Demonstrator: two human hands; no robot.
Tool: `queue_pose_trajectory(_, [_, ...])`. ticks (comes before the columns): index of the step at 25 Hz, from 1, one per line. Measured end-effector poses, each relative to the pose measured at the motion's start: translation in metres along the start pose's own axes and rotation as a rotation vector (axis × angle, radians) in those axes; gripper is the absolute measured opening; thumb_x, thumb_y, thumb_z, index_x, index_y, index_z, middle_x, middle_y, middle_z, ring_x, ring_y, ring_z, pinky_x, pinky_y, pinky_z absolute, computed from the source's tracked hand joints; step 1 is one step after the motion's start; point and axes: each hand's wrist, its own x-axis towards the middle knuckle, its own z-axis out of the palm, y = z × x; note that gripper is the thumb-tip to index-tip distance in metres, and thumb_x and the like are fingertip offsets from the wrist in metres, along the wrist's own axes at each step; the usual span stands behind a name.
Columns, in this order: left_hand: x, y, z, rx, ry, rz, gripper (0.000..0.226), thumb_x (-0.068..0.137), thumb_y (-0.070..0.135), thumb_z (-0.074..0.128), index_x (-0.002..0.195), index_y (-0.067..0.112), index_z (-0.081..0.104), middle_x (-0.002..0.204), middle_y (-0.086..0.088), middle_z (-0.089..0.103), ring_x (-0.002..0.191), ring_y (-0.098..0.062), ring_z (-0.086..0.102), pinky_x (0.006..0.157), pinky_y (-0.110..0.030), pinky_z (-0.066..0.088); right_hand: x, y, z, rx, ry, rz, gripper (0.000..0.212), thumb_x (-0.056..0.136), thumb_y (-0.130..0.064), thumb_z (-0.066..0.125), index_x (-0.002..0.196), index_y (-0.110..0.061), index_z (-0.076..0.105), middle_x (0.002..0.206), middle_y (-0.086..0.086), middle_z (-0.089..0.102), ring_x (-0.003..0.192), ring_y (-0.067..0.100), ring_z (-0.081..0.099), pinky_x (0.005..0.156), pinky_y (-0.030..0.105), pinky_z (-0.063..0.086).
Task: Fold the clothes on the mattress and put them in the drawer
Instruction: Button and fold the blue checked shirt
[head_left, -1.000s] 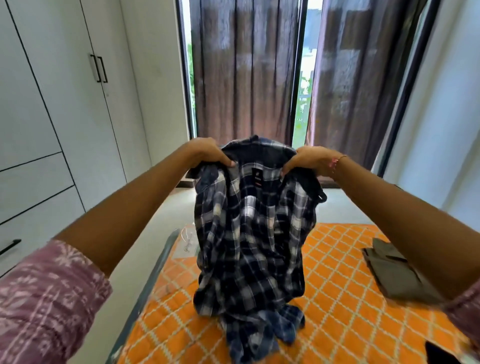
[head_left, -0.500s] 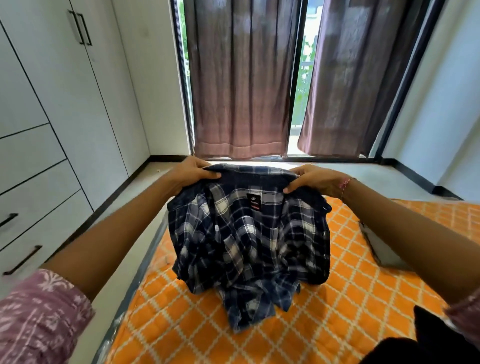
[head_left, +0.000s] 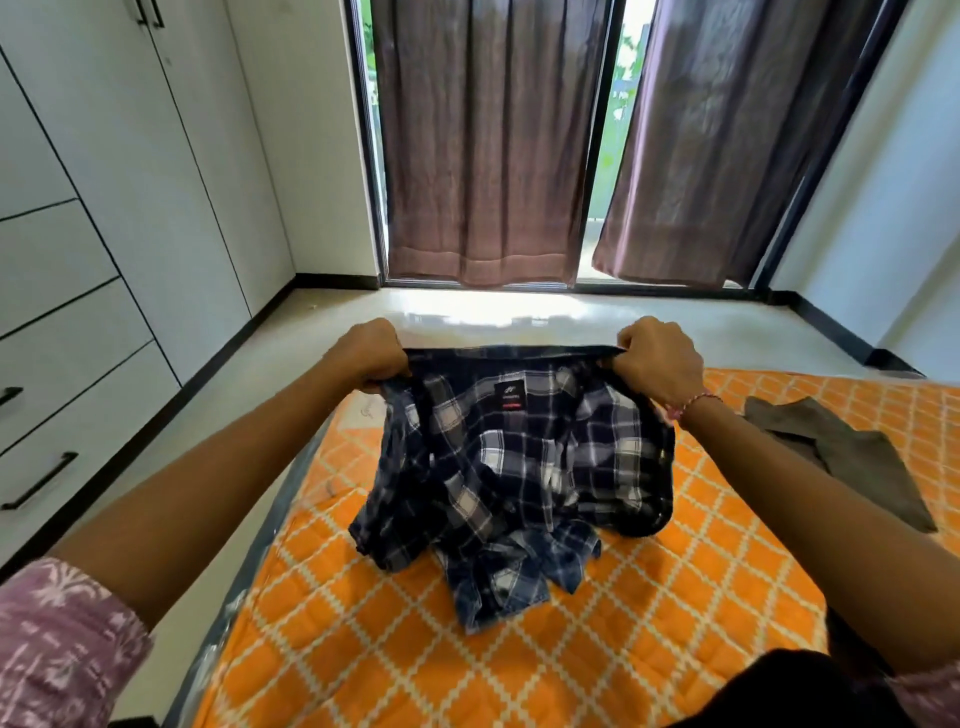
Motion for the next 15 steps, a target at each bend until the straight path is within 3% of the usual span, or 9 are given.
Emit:
queue_pose_trajectory(2, [-0.005,0.005,-0.001,-0.489,-0.210,-0.154,0.027,0.093,0.002,0.050,0.066,0.003,0.053,0.045,-0.009,0.056,0.031,-0.012,0.051,0.032,-0.014,0.036,0.004,-0.002,-0.009,0.257,-0.296,0.111,0.033,0.080,-0.003,0.066,0.053,-0.006,0.048,0.041,0.008,0.044,0.039,0.023,0.042,0.037,0.015,0.028])
queue_pose_trajectory(5, [-0.011,0.014,-0.006,-0.994,-0.496,-0.175,0.024,0.097,0.007,0.042,0.085,0.005,0.062,0.063,-0.009,0.071,0.053,-0.011,0.069,0.040,-0.015,0.048,0.011,-0.010,-0.024,0.651,-0.649,0.336,0.025,0.089,-0.010,0.059,0.066,-0.005,0.054,0.033,0.003,0.046,0.023,0.008,0.037,0.028,0.011,0.029])
queue_pose_trajectory(8, [0.009,0.028,-0.005,-1.201,-0.554,-0.105,0.019,0.098,0.009,0.043,0.100,0.006,0.062,0.080,-0.008,0.075,0.072,-0.015,0.073,0.051,-0.019,0.055,0.034,-0.023,-0.011,0.996,-0.685,0.421,0.024,0.095,-0.024,0.053,0.074,-0.012,0.054,0.040,-0.002,0.055,0.033,0.006,0.055,0.034,0.014,0.043])
queue_pose_trajectory(11, [0.047,0.040,0.010,-1.388,-0.392,0.001,0.028,0.095,0.012,0.051,0.123,0.013,0.052,0.103,-0.005,0.069,0.098,-0.021,0.067,0.072,-0.028,0.058,0.062,-0.039,0.028,1.331,-0.597,0.396,0.022,0.099,-0.030,0.044,0.089,-0.017,0.058,0.074,-0.001,0.071,0.068,0.009,0.069,0.061,0.022,0.056])
queue_pose_trajectory(13, [0.073,0.032,0.037,-1.329,-0.249,0.113,0.046,0.096,0.019,0.053,0.138,0.024,0.035,0.127,-0.002,0.051,0.120,-0.024,0.051,0.091,-0.034,0.048,0.075,-0.039,0.071,1.271,-0.560,0.283,0.016,0.099,-0.023,0.045,0.111,-0.020,0.057,0.098,-0.004,0.064,0.090,0.012,0.061,0.076,0.030,0.050])
queue_pose_trajectory(15, [0.083,0.000,0.084,-0.808,-0.151,0.183,0.063,0.097,0.024,0.053,0.150,0.018,0.020,0.140,-0.002,0.038,0.127,-0.022,0.041,0.098,-0.034,0.039,0.066,-0.016,0.122,0.787,-0.488,0.113,0.035,0.096,-0.015,0.052,0.131,-0.014,0.051,0.117,0.004,0.059,0.109,0.020,0.055,0.084,0.030,0.043])
